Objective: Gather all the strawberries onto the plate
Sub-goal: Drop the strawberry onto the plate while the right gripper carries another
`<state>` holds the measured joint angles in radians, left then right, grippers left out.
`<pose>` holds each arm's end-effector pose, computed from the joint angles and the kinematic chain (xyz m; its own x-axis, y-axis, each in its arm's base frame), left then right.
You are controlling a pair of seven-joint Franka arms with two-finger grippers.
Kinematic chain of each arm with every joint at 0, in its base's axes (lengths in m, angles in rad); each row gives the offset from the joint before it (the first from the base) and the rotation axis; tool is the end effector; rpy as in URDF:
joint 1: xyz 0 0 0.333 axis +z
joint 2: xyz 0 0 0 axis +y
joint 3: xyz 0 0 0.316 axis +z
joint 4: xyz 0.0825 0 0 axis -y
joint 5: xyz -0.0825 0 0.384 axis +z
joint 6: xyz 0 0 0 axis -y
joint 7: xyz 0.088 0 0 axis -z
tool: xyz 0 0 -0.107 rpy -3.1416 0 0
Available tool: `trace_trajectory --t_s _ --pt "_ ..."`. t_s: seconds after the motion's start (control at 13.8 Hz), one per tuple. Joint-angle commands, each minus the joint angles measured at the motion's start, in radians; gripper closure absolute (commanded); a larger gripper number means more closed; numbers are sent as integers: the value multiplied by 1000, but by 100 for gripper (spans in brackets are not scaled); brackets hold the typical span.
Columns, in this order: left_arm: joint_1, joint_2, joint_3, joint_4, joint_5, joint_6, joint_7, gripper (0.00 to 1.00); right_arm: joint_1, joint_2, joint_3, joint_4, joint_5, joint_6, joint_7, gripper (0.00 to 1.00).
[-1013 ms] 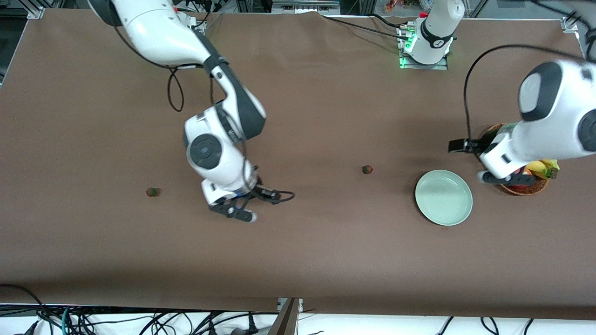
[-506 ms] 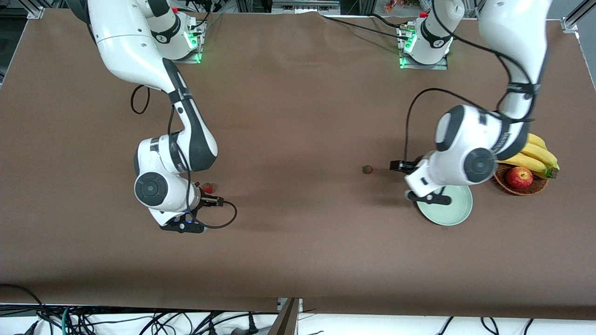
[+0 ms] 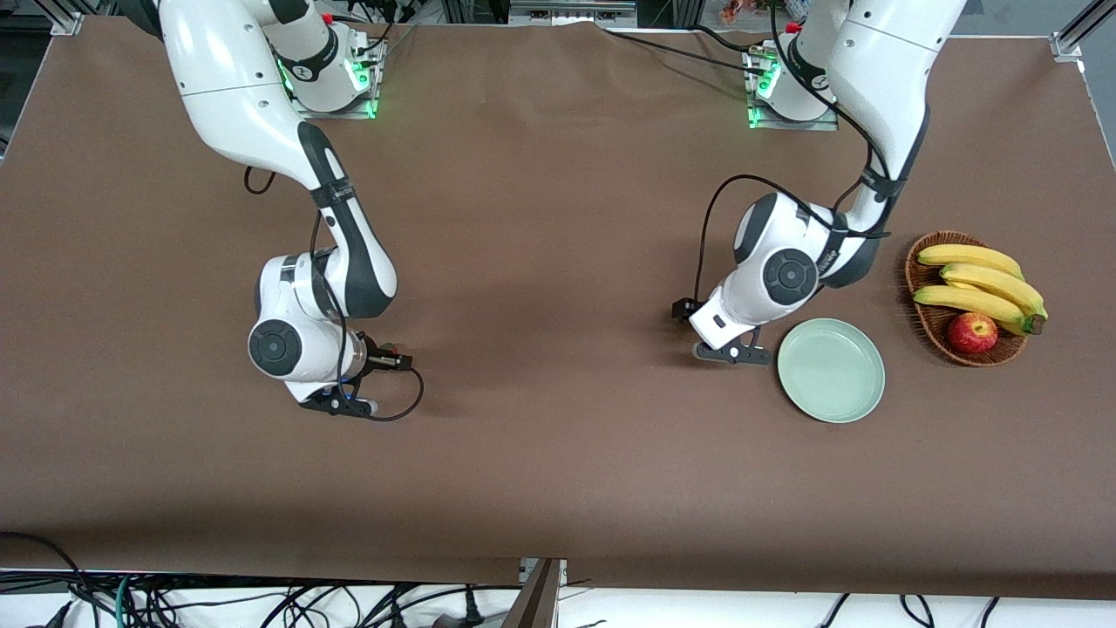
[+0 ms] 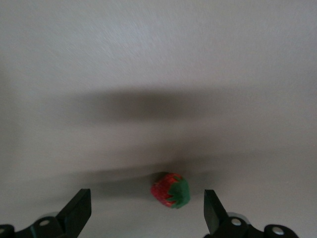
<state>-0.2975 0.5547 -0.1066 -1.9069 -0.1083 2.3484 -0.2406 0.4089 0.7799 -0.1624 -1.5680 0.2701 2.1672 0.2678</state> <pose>0.5685 -0.2424 0.1971 0.9868 -0.0762 -0.1432 -0.0633 -0.9937 0.0923 0.6551 0.1895 0.1735 0.9714 -0.1492 -0.1849 -0.1578 -0.9869 -0.0329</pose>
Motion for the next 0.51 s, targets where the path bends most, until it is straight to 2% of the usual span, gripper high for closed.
trace_trajectory --t_s 0.0,0.14,0.29,0.43 --pt "-43 28 15 -12 4 66 -40 0 2 -70 14 -95 24 36 -22 20" --pt "-48 30 16 -20 4 68 -40 0 2 -82 15 -106 24 34 -21 25" --pt "-48 31 16 -20 4 68 -40 35 2 -82 15 -106 24 34 -22 38" --pt "-45 33 19 -20 4 68 -40 65 2 -82 17 -106 24 34 -22 57"
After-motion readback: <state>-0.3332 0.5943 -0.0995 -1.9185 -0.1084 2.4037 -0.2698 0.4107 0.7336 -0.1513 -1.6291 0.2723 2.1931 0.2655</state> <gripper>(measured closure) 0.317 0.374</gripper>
